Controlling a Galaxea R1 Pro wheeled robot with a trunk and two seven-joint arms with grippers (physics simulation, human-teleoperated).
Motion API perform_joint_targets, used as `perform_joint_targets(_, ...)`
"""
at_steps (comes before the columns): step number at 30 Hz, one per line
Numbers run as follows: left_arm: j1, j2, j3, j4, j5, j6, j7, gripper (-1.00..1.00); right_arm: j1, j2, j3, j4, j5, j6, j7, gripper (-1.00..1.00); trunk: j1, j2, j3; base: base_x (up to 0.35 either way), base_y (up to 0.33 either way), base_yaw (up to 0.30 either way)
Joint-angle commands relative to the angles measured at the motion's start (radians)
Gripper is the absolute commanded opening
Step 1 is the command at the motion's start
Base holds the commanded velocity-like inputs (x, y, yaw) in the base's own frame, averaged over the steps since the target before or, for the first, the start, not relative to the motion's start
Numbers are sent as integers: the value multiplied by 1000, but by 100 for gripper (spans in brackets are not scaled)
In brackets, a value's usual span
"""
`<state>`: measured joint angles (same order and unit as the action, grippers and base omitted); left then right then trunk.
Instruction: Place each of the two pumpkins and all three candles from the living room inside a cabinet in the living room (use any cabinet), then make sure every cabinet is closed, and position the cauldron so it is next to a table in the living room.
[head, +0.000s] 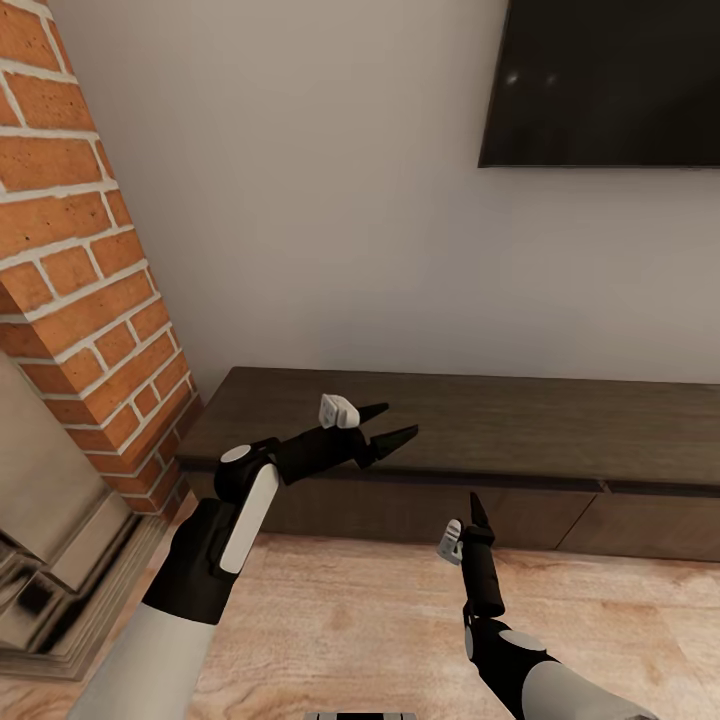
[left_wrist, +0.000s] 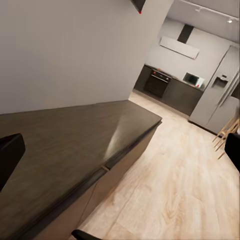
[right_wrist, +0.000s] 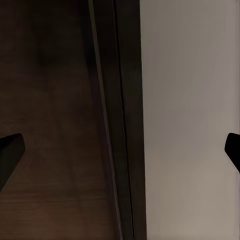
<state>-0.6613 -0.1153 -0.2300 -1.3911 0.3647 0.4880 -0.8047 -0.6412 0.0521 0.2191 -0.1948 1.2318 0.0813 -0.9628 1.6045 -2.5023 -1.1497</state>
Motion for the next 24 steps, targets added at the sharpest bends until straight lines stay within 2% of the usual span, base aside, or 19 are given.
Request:
perform_joint_targets(1, 0, 0, 0, 0, 3, 0, 0, 100, 0, 0, 0, 0, 0, 0, 0, 100, 0, 0, -4, 0, 0, 0)
perform_joint_targets(2, 0, 0, 0, 0, 16, 0, 0, 100, 0, 0, 1, 0, 0, 0, 0, 100, 1, 0, -8, 0, 0, 0)
perform_joint_targets(6, 0, 0, 0, 0, 25, 1, 3, 100, 1, 1, 7, 0, 12, 0, -2, 100, 3, -1, -23, 0, 0, 0)
perform_joint_targets(19, -1, 0, 0, 1, 26, 1, 7, 100, 2, 3, 11, -3, 17, 5, -11, 100, 9, -4, -73, 0, 0, 0)
perform_joint_targets(24, -1, 1, 0, 0, 26, -1, 3, 100, 2, 3, 11, -4, 17, 3, -29, 100, 9, -4, -73, 0, 0, 0)
